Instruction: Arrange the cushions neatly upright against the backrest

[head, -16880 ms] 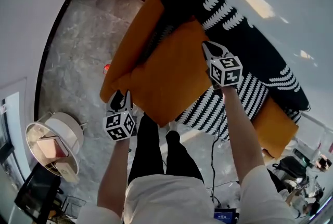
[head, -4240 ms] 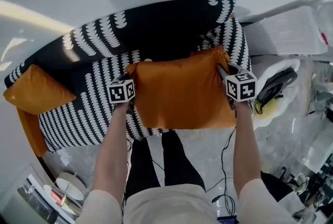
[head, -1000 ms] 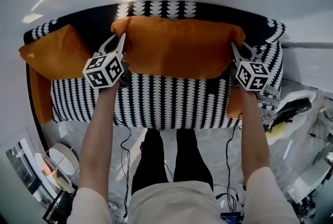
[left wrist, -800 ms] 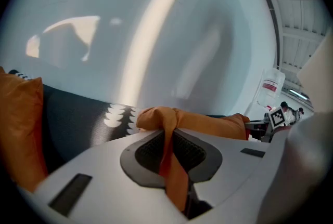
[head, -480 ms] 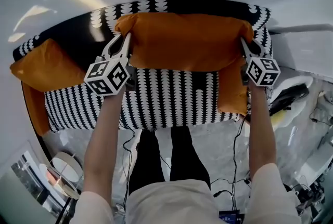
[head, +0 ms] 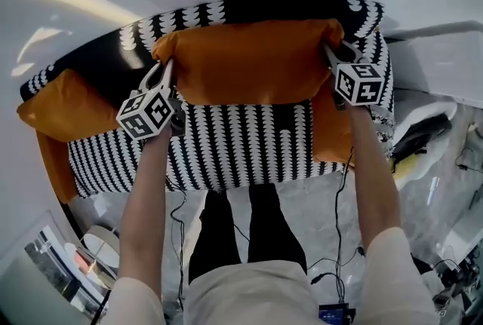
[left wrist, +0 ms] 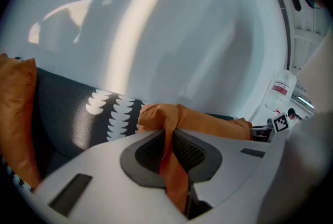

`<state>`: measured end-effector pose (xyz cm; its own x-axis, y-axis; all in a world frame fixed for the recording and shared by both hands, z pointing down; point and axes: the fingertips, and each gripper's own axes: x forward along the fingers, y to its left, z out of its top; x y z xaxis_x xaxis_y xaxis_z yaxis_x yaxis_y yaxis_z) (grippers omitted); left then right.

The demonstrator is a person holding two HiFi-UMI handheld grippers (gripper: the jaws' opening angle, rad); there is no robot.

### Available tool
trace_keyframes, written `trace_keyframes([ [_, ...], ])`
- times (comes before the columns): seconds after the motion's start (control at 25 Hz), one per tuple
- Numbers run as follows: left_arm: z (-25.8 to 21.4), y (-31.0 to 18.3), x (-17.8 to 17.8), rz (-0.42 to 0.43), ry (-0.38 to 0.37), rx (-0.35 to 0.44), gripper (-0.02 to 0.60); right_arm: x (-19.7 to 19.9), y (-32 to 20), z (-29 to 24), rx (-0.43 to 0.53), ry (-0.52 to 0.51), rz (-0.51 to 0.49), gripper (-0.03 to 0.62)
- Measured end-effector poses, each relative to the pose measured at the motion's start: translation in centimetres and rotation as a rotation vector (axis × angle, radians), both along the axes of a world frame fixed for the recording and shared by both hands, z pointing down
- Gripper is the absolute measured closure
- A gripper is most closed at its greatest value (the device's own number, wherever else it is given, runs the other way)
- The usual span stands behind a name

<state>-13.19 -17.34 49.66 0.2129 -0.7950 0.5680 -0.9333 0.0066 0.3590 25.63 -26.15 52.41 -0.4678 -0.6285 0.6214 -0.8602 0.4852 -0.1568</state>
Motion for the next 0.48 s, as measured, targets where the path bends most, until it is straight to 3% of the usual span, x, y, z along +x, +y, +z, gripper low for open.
trace_keyframes([
  [0.2, 0.8, -1.0, -1.1, 0.001, -0.041, -0.019, 0.508, -0.4, 0.4, -0.6, 0.034, 0.034, -0.025, 0.463],
  [0.36, -0.6, -1.1, -1.8, 0.045, -0.135, -0.026, 0.390, 1.7, 0.7, -1.3, 0.013, 0.026, 0.018, 0.354],
  [0.48, -1.7, -0.4, -3.0, 0.035, -0.163, -0.031, 0.327, 2.7, 1.7, -2.6, -0.006, 0.026, 0.058, 0.310],
])
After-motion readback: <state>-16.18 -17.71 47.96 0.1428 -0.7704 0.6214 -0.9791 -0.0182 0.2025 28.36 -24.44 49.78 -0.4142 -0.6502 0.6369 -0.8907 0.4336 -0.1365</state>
